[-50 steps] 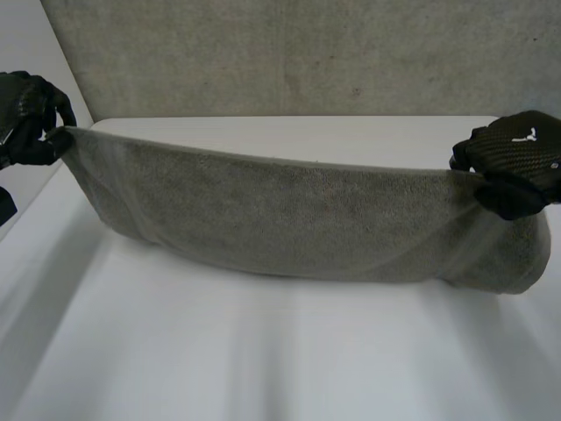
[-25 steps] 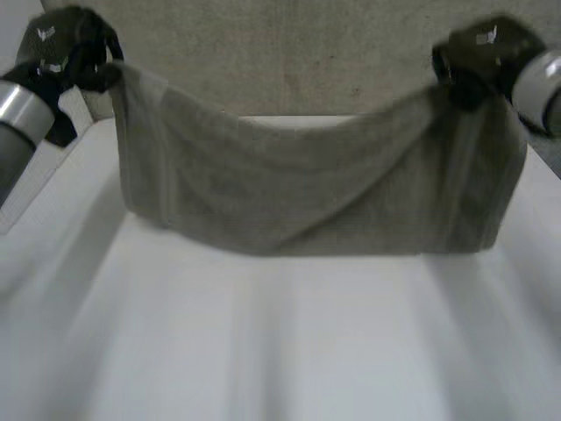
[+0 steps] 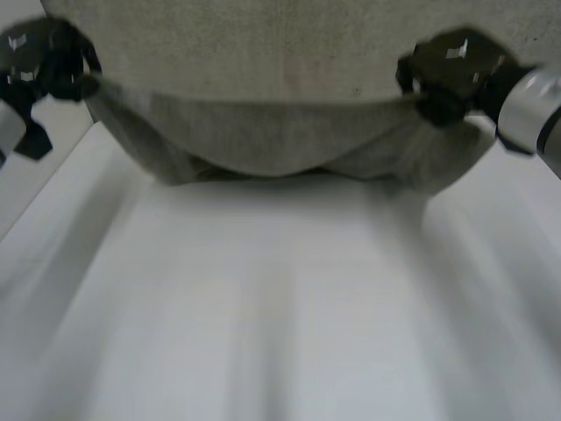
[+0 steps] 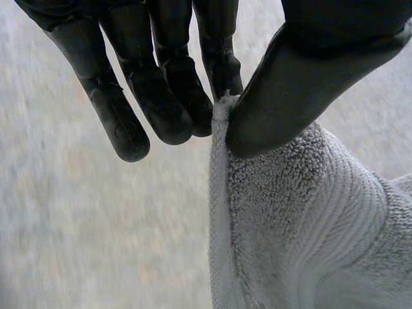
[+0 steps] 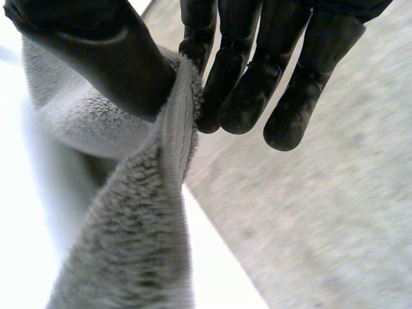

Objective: Fold the towel.

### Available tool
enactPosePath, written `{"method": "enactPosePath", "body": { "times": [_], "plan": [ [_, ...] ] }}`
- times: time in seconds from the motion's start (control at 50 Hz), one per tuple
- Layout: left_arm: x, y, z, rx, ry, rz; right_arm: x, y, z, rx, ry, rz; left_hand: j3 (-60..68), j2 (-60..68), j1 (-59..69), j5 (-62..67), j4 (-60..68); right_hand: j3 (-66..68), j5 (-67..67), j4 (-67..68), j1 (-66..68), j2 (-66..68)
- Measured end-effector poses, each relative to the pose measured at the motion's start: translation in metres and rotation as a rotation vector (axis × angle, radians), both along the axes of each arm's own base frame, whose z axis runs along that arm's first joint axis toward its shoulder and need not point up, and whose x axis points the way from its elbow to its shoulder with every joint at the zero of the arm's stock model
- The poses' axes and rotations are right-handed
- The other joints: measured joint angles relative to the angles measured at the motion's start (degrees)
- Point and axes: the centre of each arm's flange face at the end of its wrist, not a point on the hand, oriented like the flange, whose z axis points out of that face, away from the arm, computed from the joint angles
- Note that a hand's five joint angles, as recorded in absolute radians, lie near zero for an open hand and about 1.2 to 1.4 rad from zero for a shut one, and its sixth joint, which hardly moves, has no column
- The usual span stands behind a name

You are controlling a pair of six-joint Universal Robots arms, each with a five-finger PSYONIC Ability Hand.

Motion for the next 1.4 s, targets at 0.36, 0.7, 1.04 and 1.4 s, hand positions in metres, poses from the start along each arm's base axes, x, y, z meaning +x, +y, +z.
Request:
{"method": "enactPosePath", "body": {
  "times": [0.36,0.7,1.04,1.4],
  "plan": [
    [0.044,0.061,-0.038,0.058,-0.031,-0.015,-0.037,0.063,-0.030,0.091,0.097,0.051,0.0,0.0,0.0,0.1,0.0,-0.2,-1.3,-1.3,-2.5,-0.2],
    [0.033,0.006,-0.065,0.069,-0.020,-0.010,-0.038,-0.002,-0.057,0.144,0.107,0.023,0.0,0.0,0.0,0.1,0.0,-0.2,-1.5,-1.9,-2.8,-0.2],
    [-0.004,-0.054,-0.105,0.100,-0.001,0.001,-0.012,-0.068,-0.101,0.147,0.121,0.011,0.0,0.0,0.0,0.2,0.0,-0.2,-1.5,-1.9,-2.8,-0.2],
    [-0.016,-0.068,-0.134,0.139,0.008,0.034,0.001,-0.111,-0.147,0.145,0.114,-0.024,0.0,0.0,0.0,0.2,0.0,-0.2,-1.6,-1.9,-2.9,-0.2]
  ]
}}
